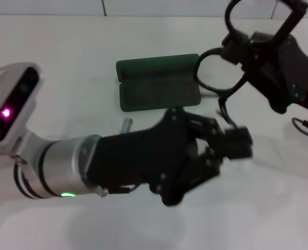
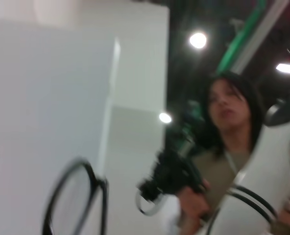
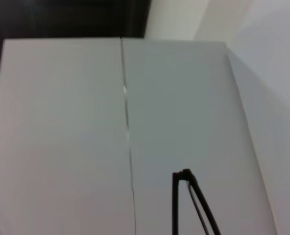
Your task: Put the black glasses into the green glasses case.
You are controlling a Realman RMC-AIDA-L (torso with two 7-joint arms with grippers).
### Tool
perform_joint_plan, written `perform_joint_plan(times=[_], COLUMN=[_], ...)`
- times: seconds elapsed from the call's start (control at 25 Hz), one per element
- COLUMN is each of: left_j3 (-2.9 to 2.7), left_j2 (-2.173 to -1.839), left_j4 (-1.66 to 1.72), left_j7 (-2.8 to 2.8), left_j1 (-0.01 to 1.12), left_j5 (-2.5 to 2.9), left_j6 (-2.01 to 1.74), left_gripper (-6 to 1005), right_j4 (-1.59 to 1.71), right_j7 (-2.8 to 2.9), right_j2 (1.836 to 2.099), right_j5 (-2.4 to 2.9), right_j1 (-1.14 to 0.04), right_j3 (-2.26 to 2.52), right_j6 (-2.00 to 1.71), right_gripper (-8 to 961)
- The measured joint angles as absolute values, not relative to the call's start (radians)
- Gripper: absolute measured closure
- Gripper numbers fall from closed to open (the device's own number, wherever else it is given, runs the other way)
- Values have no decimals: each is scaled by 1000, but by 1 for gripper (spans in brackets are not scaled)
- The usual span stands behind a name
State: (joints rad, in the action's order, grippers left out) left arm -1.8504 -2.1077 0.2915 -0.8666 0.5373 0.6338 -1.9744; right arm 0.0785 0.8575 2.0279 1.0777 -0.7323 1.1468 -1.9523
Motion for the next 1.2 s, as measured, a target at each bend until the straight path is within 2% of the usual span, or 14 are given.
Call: perform_joint_plan(times=[0.36, 1.2], left_j3=[-1848, -1851], left_j2=[-2106, -2106], left_j4=[287, 282], left_j7=[-865, -905], left_j1=[514, 516], left_j5=[563, 508], left_j6=[-1967, -1862], left_gripper=[917, 918], right_j4=[86, 132], right_j7=[869, 909], right_j2=[2028, 2028], right_j5=[1079, 1056], right_j1=[-699, -722], right_j3=[1169, 1300], right_j6=[-1906, -1840], right_gripper=[839, 836])
